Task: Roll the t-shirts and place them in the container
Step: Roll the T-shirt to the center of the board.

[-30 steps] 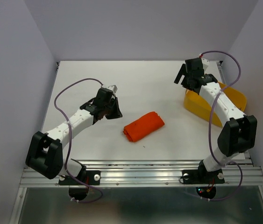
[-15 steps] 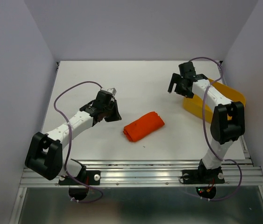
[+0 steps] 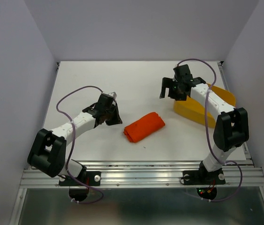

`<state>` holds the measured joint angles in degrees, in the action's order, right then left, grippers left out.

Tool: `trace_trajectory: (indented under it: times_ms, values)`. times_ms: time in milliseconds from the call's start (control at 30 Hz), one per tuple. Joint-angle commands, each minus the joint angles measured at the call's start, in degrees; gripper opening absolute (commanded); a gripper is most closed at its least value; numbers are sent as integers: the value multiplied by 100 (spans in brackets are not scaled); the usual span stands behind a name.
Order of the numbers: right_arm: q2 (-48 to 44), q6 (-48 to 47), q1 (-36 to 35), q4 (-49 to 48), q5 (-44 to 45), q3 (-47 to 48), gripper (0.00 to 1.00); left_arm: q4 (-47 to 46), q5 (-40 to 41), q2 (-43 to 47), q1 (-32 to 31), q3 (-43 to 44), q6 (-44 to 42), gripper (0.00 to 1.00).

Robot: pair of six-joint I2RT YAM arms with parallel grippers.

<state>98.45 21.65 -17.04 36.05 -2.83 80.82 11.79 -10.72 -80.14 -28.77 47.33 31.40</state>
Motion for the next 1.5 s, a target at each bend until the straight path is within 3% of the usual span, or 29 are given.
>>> trace_trajectory:
  times_ms: [0, 200, 333, 467, 500, 900, 1067, 1267, 1467]
  values:
    - [-230, -214, -335, 121, -438, 250, 96, -195, -79, -37, 12, -40, 68, 1]
    - [-230, -258, -765, 463, -201, 610, 96, -177, -79, 33, 21, -75, 112, 13]
    - [-589, -21, -819, 429, 747, 585, 98, -90, -35, 147, 30, -57, 156, 25]
    - [-1257, 111, -819, 183, 916, 225, 98, 7, 9, 323, 30, -84, 270, 52]
    - [-1354, 111, -819, 174, 846, 154, 98, 16, 17, 367, 21, -110, 305, 54]
    - [-1698, 173, -1416, -370, 424, -1594, 98, 147, 148, 1088, 21, -655, 1122, 68]
    - [-1426, 173, -1469, -590, 572, -1718, 98, 245, 342, 1202, 21, -813, 1404, 72]
    - [-890, 348, -1978, -959, 872, -1903, 98, 674, 877, 1149, 39, -638, 1395, 72]
    - [-433, 542, -2347, -1426, 846, -1965, 98, 737, 905, 1352, 117, -532, 1422, 73]
